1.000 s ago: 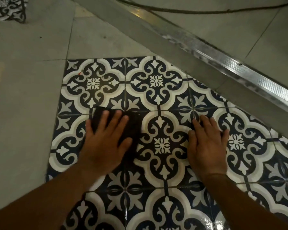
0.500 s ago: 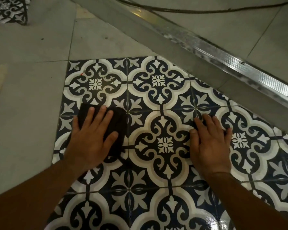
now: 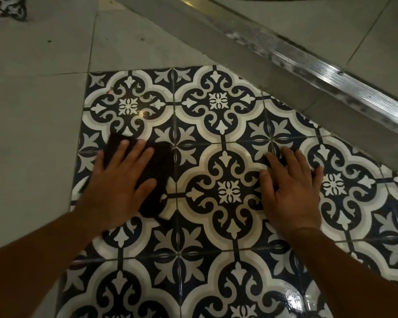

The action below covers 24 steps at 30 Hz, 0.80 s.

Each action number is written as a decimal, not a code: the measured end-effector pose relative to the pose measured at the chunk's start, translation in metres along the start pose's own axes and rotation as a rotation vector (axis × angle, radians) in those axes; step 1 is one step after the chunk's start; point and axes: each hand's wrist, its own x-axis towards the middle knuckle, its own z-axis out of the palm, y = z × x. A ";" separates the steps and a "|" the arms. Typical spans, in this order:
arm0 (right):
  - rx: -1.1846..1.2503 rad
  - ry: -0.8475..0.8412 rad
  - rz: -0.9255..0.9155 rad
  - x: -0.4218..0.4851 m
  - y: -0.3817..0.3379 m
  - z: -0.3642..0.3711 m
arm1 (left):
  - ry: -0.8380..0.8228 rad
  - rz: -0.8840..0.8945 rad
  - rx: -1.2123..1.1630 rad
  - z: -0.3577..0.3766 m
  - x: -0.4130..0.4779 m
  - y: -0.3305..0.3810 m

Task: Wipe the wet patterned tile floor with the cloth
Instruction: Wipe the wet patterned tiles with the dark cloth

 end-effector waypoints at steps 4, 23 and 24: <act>-0.008 -0.002 0.001 0.001 0.000 0.000 | 0.040 -0.175 -0.058 -0.010 0.014 -0.037; -0.018 -0.012 0.002 0.001 -0.002 -0.001 | 0.077 -0.141 -0.039 -0.019 0.127 0.004; -0.019 -0.011 0.003 0.001 -0.003 -0.001 | 0.075 -0.147 -0.025 -0.020 0.141 0.013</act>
